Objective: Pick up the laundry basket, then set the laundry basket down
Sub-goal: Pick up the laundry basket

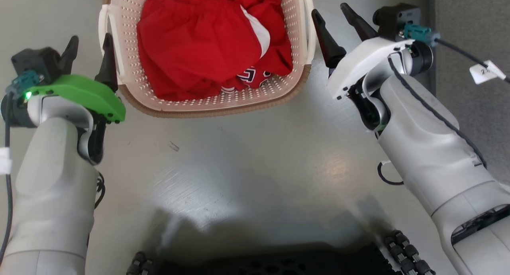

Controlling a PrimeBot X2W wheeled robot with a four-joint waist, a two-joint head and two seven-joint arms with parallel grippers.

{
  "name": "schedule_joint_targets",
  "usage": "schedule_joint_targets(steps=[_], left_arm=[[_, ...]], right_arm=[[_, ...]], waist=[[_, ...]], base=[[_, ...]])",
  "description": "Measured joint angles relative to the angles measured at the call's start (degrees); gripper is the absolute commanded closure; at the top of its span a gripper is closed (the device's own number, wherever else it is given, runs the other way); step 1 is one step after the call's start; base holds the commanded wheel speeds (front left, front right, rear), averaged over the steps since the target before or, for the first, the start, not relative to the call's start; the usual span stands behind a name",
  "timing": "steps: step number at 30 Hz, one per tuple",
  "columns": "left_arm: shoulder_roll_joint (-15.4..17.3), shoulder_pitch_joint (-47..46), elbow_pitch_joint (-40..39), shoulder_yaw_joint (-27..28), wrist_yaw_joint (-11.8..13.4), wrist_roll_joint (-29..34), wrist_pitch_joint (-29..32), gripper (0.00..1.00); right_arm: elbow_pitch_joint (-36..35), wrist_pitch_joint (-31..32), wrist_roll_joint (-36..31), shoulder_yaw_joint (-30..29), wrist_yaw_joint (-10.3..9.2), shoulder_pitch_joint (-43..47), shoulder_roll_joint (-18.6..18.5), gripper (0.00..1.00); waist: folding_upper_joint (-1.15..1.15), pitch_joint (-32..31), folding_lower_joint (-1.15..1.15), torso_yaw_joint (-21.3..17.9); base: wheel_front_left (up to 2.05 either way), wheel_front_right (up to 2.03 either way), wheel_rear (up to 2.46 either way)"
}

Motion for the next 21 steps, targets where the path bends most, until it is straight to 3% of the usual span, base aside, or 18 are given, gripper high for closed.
schedule_joint_targets(steps=[21], left_arm=[[-0.6, -9.1, 9.9, -3.5, 0.0, -2.9, 2.8, 0.00]], right_arm=[[5.8, 4.3, 7.2, 5.3, -0.60, -7.7, -0.1, 0.00]], waist=[[0.00, 6.2, 0.00, 1.6]], base=[[0.00, 0.00, 0.00]])
